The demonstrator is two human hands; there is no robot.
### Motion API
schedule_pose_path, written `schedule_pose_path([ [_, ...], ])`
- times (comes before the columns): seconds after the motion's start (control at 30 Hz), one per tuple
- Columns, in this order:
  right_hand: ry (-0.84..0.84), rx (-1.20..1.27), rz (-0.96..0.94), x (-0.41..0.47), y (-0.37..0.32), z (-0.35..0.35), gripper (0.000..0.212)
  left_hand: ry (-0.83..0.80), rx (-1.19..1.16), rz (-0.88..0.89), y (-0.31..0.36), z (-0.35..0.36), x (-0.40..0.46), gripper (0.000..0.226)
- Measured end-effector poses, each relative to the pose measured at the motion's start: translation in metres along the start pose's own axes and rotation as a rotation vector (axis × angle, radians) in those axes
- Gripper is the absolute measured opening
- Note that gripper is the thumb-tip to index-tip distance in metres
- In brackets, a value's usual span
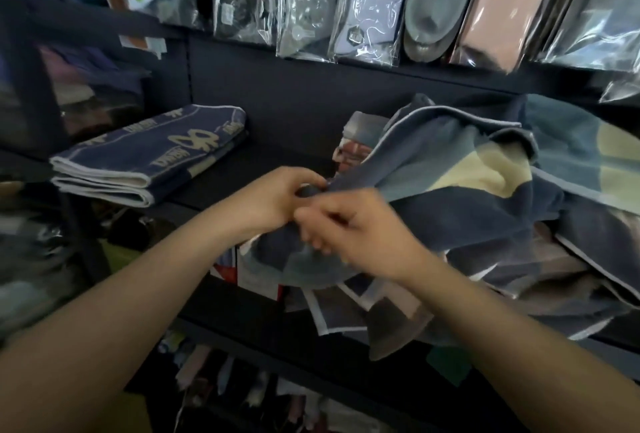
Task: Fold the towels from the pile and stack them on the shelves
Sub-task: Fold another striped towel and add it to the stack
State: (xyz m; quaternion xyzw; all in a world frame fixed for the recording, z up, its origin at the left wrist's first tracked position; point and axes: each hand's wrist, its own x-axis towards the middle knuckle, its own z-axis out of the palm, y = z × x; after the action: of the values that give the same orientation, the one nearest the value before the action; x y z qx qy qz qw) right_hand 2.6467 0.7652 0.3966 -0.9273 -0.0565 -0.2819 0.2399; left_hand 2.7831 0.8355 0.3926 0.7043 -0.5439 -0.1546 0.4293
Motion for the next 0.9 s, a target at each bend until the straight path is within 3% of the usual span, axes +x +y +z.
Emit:
schedule_pose_path([
  [0.1, 0.215, 0.060, 0.061, 0.022, 0.011, -0.024, 0.021, 0.171, 0.262, 0.016, -0.012, -0.009, -0.019, 0.045],
  [0.17, 0.093, -0.028, 0.068, 0.038, 0.020, -0.029, 0.008, 0.249, 0.391, 0.020, -0.019, -0.018, -0.032, 0.049],
  [0.23, -0.081, -0.144, 0.020, 0.053, 0.030, -0.025, 0.024, 0.260, 0.470, 0.078, -0.024, -0.028, -0.046, 0.038],
  [0.33, -0.298, -0.295, -0.043, 0.073, 0.041, -0.014, 0.047, 0.319, 0.552, 0.159, -0.030, -0.045, -0.066, 0.048],
  [0.37, -0.338, -0.300, -0.037, 0.077, 0.042, -0.011, 0.044, 0.340, 0.575, 0.184, -0.031, -0.050, -0.072, 0.048],
  [0.47, -0.340, -0.242, -0.052, 0.086, 0.041, -0.001, 0.010, 0.370, 0.585, 0.227, -0.032, -0.064, -0.090, 0.033],
  [0.57, -0.346, -0.203, -0.072, 0.090, 0.039, 0.014, 0.009, 0.476, 0.617, 0.192, -0.044, -0.071, -0.100, 0.040],
  [0.67, -0.364, -0.207, -0.088, 0.092, 0.039, 0.030, 0.019, 0.609, 0.680, 0.100, -0.058, -0.077, -0.103, 0.047],
  [0.77, -0.384, -0.294, -0.051, 0.099, 0.041, 0.044, 0.032, 0.728, 0.774, -0.071, -0.076, -0.087, -0.107, 0.035],
  [0.9, -0.365, -0.484, 0.076, 0.105, 0.041, 0.054, 0.019, 0.818, 0.792, -0.366, -0.103, -0.105, -0.119, 0.030],
])
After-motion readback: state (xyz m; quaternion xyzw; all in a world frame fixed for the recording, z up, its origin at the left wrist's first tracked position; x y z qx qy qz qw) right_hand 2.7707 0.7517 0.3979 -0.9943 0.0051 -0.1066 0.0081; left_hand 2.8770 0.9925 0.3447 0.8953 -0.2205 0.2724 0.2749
